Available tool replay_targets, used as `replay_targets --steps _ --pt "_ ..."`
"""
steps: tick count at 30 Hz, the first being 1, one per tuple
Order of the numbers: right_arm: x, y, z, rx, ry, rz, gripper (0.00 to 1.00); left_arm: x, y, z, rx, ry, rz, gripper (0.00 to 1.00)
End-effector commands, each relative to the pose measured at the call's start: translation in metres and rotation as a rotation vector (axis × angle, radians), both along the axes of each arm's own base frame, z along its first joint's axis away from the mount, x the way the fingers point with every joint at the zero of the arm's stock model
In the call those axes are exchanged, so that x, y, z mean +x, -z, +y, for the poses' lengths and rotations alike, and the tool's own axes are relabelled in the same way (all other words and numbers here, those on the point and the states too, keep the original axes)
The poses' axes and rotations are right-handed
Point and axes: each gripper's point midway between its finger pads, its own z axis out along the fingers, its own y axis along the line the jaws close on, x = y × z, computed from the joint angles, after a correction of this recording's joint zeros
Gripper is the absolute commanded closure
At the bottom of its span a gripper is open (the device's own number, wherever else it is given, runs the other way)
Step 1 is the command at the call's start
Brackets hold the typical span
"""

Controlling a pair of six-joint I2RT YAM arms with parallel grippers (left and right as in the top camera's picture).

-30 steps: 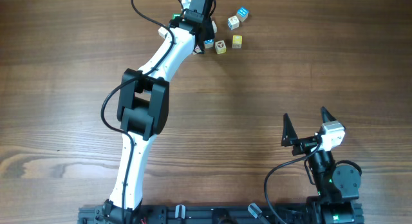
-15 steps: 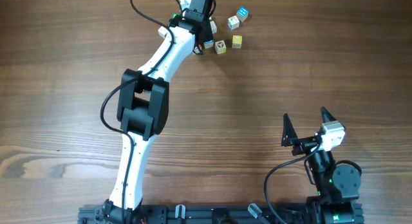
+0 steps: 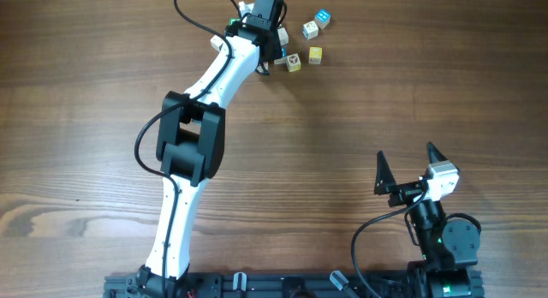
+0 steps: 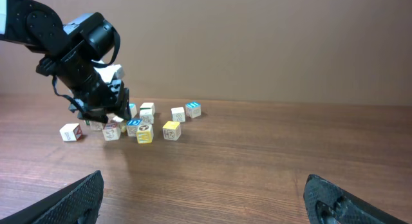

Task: Form a tower
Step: 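Lower the left gripper onto the wooden block with red W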

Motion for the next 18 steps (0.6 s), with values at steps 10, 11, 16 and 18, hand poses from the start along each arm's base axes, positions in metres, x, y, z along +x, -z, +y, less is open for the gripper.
replay_targets --steps 10,11,16,18 --pt "0.0006 -0.0018 -0.0044 0.014 0.023 -0.006 0.00 -0.0001 0.0108 0.0057 0.007 0.000 0.019 0.54" --pt "0.0006 -0.0016 -0.0044 0.014 0.023 -0.006 0.00 -0.0008 0.0112 0.0060 0.009 0.000 0.022 0.54" --pt "0.0006 -0.0018 -0.0044 0.014 0.023 -0.006 0.00 -0.0009 0.0116 0.0073 0.016 0.008 0.025 0.57" --pt "0.0006 -0.0016 -0.0044 0.013 0.023 -0.006 0.00 -0.0009 0.0116 0.0073 0.042 0.053 0.025 0.59"
